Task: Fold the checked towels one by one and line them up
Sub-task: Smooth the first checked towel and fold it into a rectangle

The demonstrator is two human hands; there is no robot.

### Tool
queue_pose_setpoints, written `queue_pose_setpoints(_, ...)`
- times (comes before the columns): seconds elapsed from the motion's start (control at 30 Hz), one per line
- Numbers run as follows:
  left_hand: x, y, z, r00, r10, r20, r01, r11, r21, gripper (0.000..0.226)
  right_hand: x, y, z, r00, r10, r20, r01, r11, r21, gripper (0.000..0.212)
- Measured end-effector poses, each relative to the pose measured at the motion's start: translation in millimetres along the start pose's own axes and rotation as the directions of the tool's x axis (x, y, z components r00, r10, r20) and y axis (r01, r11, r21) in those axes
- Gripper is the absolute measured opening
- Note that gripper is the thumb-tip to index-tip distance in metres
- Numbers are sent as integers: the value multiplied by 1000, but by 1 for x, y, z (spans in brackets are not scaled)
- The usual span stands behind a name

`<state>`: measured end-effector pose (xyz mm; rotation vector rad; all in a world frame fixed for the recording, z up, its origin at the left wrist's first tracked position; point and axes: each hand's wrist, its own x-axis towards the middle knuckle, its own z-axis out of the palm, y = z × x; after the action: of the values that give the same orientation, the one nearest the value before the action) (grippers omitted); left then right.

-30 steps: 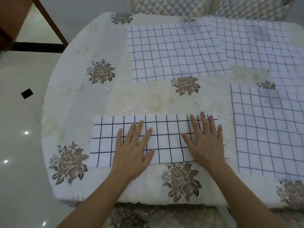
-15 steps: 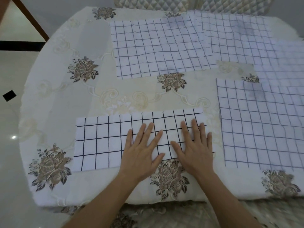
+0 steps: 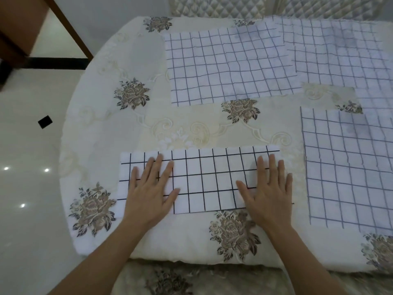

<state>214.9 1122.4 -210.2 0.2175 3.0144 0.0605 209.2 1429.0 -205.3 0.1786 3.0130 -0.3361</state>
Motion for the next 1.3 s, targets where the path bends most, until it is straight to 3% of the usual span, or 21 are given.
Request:
queue_pose_setpoints(0.13, 9, 9, 0, 997, 73, -16, -74, 997, -30, 72, -3, -79, 16, 958, -287, 16, 287, 958, -11, 78)
queue_pose_setpoints(0.2, 8, 2, 6, 997, 75, -17, -76, 996, -35, 72, 0, -82, 25, 952, -301, 59, 305, 950, -65, 76)
queue_pose_setpoints(0.4, 0, -51, 11, 999, 28, -45, -32, 997, -73, 72, 14, 5, 7, 997, -15, 78, 22, 996, -89, 75)
queue_pose_setpoints(0.57, -1, -72, 7, 1000, 15, -18, -16, 996, -84, 76, 16, 21, -4, 989, 35, 146, -16, 992, -128, 84)
queue_pose_setpoints(0.7, 5, -75, -13, 999, -39, -18, 37, 995, -91, 79, 5, 10, -21, 986, 144, 78, -141, 989, -48, 79)
queue_pose_setpoints(0.83, 32, -50, -41, 970, 191, -151, -213, 965, -152, 66, -20, 18, -48, 976, 210, -50, -211, 977, -13, 66)
queue_pose_setpoints(0.93, 64, -7, -56, 894, 407, -190, -437, 885, -162, 60, -33, 29, -64, 965, 251, -72, -254, 967, -34, 60)
queue_pose_setpoints(1.1, 111, 81, -71, 649, 719, -250, -755, 649, -92, 38, -37, 40, -70, 973, 194, -123, -204, 977, -69, 51)
queue_pose_setpoints(1.3, 159, 163, -71, 367, 926, -86, -930, 363, -58, 37, -22, 43, -57, 957, 220, -189, -227, 974, -14, 42)
